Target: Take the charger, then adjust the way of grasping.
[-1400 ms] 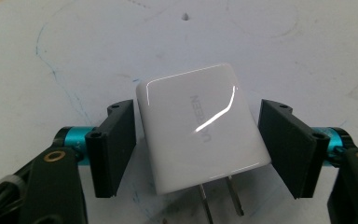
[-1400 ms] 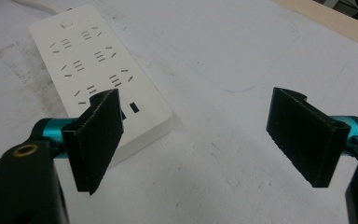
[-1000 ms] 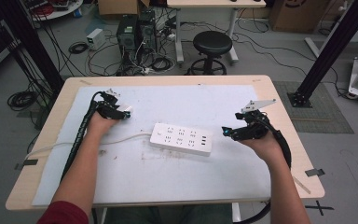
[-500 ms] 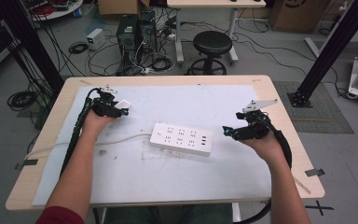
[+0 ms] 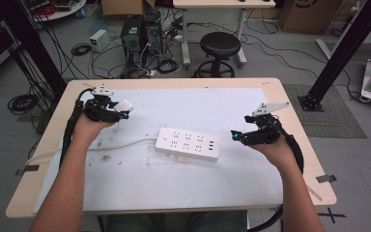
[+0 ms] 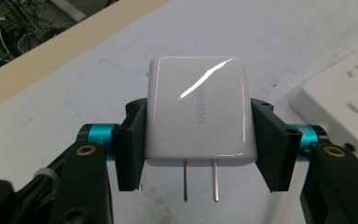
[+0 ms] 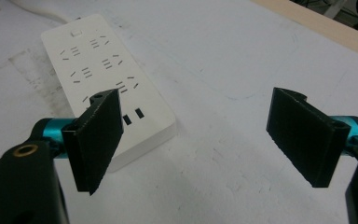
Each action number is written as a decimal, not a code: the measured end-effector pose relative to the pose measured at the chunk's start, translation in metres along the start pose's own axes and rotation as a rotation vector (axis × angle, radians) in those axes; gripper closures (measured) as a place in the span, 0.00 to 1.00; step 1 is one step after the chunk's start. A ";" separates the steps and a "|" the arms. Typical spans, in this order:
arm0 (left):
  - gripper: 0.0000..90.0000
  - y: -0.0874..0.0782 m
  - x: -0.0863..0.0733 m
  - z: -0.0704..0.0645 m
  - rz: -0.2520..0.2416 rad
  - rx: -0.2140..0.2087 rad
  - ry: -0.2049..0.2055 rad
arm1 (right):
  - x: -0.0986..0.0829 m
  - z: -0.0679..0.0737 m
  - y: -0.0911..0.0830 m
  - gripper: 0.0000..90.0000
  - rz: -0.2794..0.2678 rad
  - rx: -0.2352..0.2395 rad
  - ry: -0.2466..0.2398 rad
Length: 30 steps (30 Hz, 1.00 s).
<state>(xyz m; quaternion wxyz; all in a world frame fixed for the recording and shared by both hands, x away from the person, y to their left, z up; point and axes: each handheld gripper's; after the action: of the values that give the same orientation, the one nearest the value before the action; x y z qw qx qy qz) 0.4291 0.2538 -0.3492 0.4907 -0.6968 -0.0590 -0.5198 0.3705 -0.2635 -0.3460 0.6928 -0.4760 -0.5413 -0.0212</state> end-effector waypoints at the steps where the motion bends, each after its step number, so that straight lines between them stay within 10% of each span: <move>1: 0.47 -0.010 0.000 -0.007 -0.019 -0.017 0.022 | 0.001 0.001 -0.002 0.21 -0.014 0.001 -0.003; 10: 0.47 -0.031 -0.001 -0.031 -0.053 -0.082 0.076 | 0.003 0.003 -0.004 0.21 -0.015 0.008 -0.010; 30: 0.47 -0.020 -0.001 -0.060 -0.062 -0.160 0.165 | 0.006 0.002 -0.007 0.21 -0.015 0.021 -0.008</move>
<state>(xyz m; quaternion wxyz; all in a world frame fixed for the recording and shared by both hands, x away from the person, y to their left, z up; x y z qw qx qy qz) 0.3765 0.2201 -0.3386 0.4203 -0.6865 0.0020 -0.5933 0.3676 -0.2633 -0.3369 0.6955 -0.4647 -0.5477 -0.0186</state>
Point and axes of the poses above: each handheld gripper's, and its own axes: y roughly forward along the jaws, x roughly out of its top, z roughly to its left, and after that the axes turned 2 degrees about -y, right-handed
